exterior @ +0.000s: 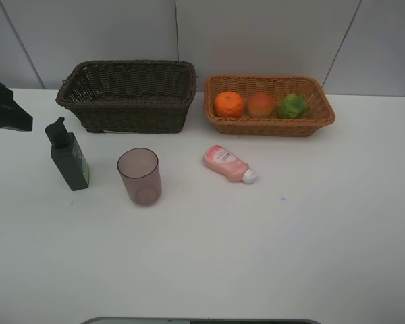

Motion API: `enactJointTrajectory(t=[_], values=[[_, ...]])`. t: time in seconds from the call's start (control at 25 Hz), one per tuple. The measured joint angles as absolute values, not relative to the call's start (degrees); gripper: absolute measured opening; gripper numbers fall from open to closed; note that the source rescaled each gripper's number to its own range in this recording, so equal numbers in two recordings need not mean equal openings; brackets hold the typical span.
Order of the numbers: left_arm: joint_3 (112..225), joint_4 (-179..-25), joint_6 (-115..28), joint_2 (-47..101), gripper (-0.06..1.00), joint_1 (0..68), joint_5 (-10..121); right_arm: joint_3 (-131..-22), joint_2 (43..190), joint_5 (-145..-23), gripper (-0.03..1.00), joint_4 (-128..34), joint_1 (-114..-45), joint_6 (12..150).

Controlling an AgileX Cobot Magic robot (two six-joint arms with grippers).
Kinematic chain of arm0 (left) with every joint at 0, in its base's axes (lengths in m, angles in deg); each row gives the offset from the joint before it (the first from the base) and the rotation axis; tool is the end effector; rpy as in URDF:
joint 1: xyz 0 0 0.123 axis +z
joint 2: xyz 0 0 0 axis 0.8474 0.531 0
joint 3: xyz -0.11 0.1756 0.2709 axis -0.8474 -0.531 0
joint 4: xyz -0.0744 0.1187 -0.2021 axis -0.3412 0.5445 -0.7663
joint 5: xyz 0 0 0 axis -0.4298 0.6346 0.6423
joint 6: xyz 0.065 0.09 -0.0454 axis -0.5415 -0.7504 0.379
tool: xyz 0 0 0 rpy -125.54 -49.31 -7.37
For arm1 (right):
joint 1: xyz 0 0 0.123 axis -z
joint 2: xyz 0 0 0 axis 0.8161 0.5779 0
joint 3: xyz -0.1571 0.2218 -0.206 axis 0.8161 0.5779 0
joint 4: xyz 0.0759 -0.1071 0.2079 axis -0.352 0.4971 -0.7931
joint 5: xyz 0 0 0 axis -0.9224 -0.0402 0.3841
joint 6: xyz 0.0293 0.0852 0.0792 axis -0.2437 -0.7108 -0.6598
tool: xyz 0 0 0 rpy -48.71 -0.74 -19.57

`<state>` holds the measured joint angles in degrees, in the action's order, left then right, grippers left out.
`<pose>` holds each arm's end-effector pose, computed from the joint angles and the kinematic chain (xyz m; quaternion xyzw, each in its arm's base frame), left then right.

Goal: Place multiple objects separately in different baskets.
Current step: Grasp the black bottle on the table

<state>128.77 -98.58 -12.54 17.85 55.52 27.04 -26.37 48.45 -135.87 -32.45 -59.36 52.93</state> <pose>0.1996 -0.0196 0.2933 -0.0060 0.9408 -0.0658 0.3326 -0.0304 -0.0146 0.2731 0.0058 0.8658 -0.0145 0.5002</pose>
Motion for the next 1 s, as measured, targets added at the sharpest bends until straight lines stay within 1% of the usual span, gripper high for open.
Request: enactJointTrajectory(t=[0.12,0.24,0.36,0.48,0.6,0.72,1.0], values=[[132.66,-98.63,-12.59,22.38,0.92,55.52,26.43,-26.37,48.45,-135.87,0.61,-32.45,-59.36,52.93],[139.35,-97.73,-12.16,28.6,0.92,54.57,22.75,-26.37,48.45,-135.87,0.61,-32.52,-59.36,52.93],[147.16,-95.22,-8.97,35.48,0.92,52.15,16.92,-26.37,48.45,-135.87,0.61,-32.52,-59.36,52.93],[152.21,-90.23,-4.03,41.07,0.92,49.11,11.36,-26.37,48.45,-135.87,0.61,-32.47,-59.36,52.93],[153.4,-84.3,2.4,44.71,0.92,47.24,8.41,-26.37,48.45,-135.87,0.61,-32.47,-59.36,52.93],[153.4,-81.19,8.31,46.88,0.92,47.18,8.16,-26.37,48.45,-135.87,0.61,-32.47,-59.36,52.93],[153.4,-81.7,10.46,50.26,0.92,46.61,11.73,-26.37,48.45,-135.87,0.61,-32.47,-59.36,52.93]])
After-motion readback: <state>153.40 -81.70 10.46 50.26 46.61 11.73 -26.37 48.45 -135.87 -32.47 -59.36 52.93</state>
